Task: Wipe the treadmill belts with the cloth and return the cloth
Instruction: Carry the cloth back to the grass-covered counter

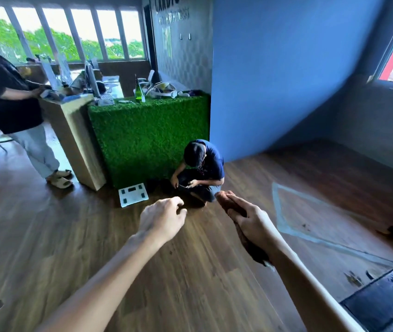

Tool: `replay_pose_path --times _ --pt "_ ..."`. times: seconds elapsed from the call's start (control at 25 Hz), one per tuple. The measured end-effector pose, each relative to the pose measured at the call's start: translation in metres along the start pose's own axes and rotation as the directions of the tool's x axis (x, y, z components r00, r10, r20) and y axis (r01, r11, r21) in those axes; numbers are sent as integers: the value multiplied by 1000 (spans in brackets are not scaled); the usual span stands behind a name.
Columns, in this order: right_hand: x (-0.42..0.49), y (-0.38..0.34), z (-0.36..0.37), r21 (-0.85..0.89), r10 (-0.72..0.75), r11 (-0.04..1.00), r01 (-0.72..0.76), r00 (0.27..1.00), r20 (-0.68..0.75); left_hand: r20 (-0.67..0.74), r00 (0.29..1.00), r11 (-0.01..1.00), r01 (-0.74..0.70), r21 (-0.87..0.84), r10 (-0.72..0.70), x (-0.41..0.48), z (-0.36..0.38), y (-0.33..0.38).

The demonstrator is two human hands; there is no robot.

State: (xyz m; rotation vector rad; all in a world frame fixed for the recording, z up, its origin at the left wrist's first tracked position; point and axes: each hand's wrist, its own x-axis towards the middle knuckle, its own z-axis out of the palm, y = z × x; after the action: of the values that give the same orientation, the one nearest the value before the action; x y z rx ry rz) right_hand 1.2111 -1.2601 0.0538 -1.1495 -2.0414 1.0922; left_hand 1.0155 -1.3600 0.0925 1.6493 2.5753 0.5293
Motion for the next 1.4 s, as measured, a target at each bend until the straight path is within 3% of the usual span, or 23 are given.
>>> replay_pose_path --times 0.72,1.16,1.4 --pt "548 -126 199 -62 31 997 -40 989 -144 -4 989 989 -146 -16 145 559 -24 -261" --pt "886 -117 257 -135 -27 991 12 994 -107 3 994 993 -112 -22 112 885 25 -341" --pt "1038 -130 293 -139 35 989 -48 995 -89 -31 991 990 -133 -36 132 1032 35 -396"
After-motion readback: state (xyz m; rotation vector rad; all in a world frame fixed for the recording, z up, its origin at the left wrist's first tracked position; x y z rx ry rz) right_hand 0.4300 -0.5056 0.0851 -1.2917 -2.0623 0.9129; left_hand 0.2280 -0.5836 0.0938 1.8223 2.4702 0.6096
